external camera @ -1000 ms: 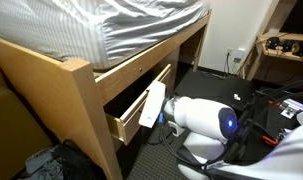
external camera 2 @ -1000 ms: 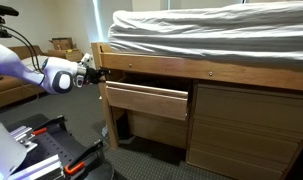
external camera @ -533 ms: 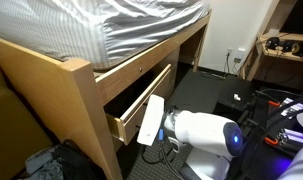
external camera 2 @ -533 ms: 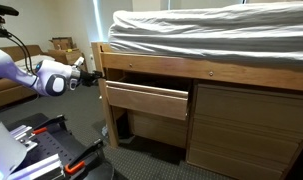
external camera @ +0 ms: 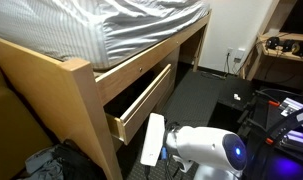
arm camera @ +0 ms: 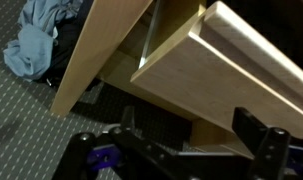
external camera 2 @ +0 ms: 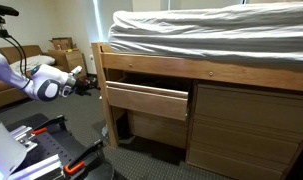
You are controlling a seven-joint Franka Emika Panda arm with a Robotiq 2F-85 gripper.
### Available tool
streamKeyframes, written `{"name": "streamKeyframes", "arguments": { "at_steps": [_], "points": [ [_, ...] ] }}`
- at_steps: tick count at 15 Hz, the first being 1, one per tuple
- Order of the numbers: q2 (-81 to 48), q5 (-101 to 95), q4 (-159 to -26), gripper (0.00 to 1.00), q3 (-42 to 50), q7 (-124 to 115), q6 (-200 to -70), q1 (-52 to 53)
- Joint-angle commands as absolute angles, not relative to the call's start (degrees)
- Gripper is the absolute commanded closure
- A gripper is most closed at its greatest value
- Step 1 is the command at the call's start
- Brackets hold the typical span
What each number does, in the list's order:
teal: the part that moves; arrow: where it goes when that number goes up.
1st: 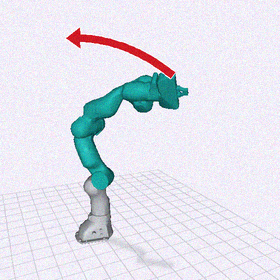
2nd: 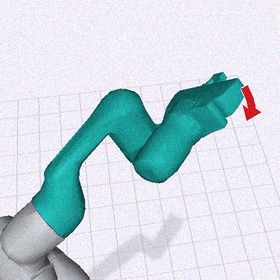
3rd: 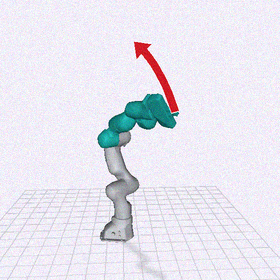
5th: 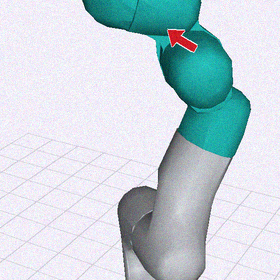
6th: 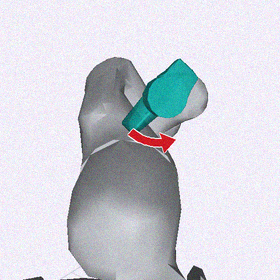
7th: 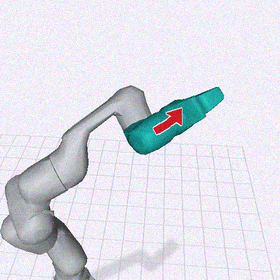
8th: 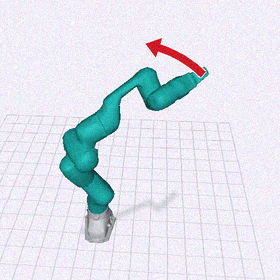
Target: Close the top left drawer
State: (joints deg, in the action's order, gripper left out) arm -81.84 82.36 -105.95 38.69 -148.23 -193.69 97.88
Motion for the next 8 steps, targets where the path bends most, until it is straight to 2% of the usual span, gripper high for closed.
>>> {"name": "streamKeyframes", "arguments": {
  "at_steps": [1,8],
  "points": [
    [-81.8,82.4,-106.2,0.00,38.3,-148.2,-192.7,97.9],
    [-83.4,81.7,-105.5,0.00,38.4,-148.2,-191.9,97.0]
  ]
}}
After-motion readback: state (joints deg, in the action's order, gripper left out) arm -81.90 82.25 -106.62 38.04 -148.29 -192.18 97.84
